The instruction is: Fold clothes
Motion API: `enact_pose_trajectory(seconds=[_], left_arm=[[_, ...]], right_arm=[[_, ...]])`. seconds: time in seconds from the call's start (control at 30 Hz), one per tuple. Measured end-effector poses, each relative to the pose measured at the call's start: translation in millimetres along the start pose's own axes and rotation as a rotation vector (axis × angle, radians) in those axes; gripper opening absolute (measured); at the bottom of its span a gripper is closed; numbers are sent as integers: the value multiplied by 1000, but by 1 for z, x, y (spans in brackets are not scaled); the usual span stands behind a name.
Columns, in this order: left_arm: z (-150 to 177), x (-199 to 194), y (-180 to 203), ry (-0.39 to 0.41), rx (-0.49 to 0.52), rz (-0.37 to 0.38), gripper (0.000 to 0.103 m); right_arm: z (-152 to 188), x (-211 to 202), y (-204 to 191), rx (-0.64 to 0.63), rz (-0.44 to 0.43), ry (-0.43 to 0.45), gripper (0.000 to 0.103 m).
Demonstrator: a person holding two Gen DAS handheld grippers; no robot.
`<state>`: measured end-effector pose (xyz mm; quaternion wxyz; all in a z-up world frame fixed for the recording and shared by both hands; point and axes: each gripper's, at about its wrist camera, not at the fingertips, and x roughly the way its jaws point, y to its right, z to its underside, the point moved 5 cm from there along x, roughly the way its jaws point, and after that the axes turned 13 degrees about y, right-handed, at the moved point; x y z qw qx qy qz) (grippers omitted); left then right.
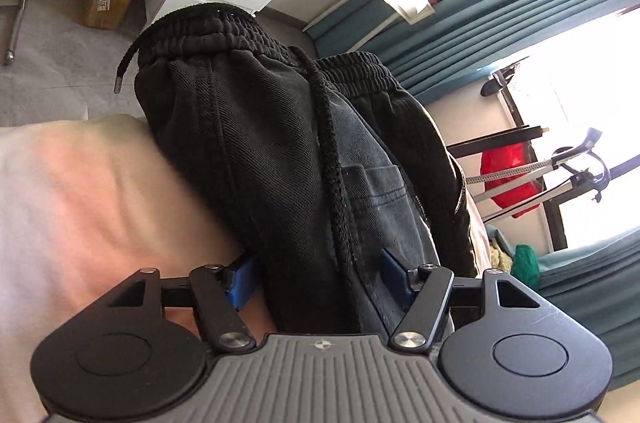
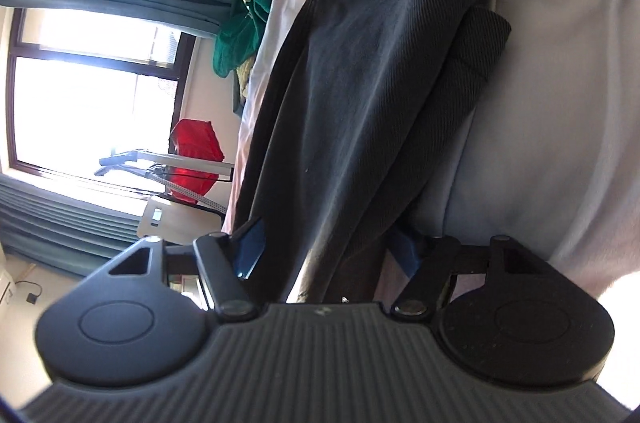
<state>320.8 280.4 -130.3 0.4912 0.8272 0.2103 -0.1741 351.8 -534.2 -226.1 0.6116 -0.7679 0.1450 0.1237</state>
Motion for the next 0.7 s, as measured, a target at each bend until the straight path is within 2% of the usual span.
enact_pose_trajectory(seconds=[0.1, 0.13, 0.17, 0.23, 0.33, 0.43, 0.5, 0.7], left_arm=[[-1, 7, 4, 17, -6, -27, 50], [-1, 7, 7, 25, 4, -35, 41], [-3, 6, 10, 33, 24, -33, 36], [-6, 1, 13, 44, 47, -17, 19], [-16, -15, 13, 59, 16, 32, 9], [-29, -41, 35, 104, 72, 92, 7], [-38, -59, 53, 103, 84, 119, 7], [-55, -124, 80, 70, 125, 156, 7]], right_arm=[[-11, 7, 4, 3, 20, 46, 55], [-13, 9, 6, -3, 35, 72, 41], [-15, 10, 6, -31, 36, 91, 21], [-17, 9, 5, -102, 28, 122, 15], [-20, -1, -2, -154, 0, 149, 12], [-23, -26, -8, -134, -40, 163, 11], [-24, -46, -11, -141, -56, 168, 11], [-30, -106, 9, -49, -19, 192, 10]])
